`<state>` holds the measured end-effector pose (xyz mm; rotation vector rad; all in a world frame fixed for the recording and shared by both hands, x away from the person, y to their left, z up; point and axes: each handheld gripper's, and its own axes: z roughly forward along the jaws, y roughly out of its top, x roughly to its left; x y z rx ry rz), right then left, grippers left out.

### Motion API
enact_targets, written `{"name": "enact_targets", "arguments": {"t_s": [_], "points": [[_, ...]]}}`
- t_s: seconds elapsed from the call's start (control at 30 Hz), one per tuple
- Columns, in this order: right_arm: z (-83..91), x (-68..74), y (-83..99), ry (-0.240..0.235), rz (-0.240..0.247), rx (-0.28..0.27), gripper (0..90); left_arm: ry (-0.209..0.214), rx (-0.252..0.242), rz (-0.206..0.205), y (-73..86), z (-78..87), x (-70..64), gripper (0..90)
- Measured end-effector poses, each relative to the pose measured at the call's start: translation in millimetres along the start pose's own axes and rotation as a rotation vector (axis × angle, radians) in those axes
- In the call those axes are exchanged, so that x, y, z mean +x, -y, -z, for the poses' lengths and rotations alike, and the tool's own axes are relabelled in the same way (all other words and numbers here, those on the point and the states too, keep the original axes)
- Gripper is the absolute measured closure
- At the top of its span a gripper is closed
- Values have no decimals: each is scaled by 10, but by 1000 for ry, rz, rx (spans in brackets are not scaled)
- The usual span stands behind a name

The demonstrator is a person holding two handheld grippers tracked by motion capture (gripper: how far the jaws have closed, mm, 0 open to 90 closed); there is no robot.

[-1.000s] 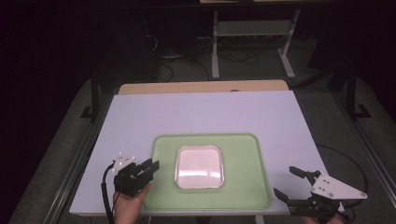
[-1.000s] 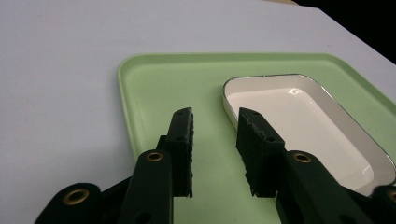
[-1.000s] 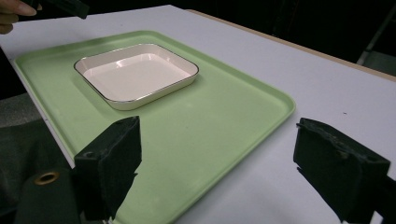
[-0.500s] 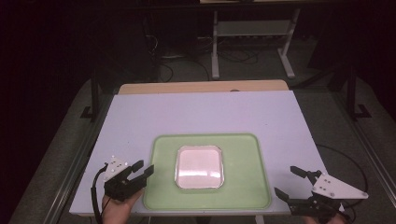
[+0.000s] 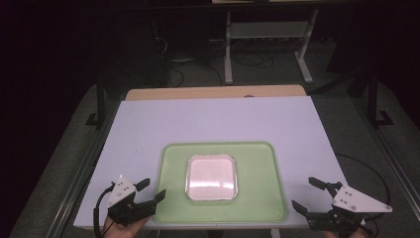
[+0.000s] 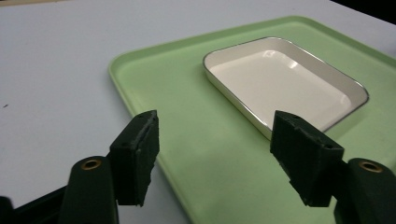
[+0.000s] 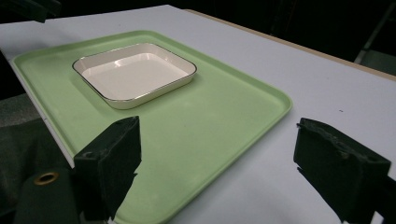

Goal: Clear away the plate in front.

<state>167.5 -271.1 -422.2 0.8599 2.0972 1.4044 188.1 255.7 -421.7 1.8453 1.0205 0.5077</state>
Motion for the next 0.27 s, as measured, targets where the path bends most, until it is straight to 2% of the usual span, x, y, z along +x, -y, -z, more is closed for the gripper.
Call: {"name": "enact_targets", "arguments": {"t_s": [0.17, 0.27], "points": [[28, 2, 1, -3, 3, -6, 139, 19, 5, -30, 18, -35, -10, 264], [25, 5, 3, -9, 4, -7, 138, 16, 9, -28, 20, -49, -6, 262]]}}
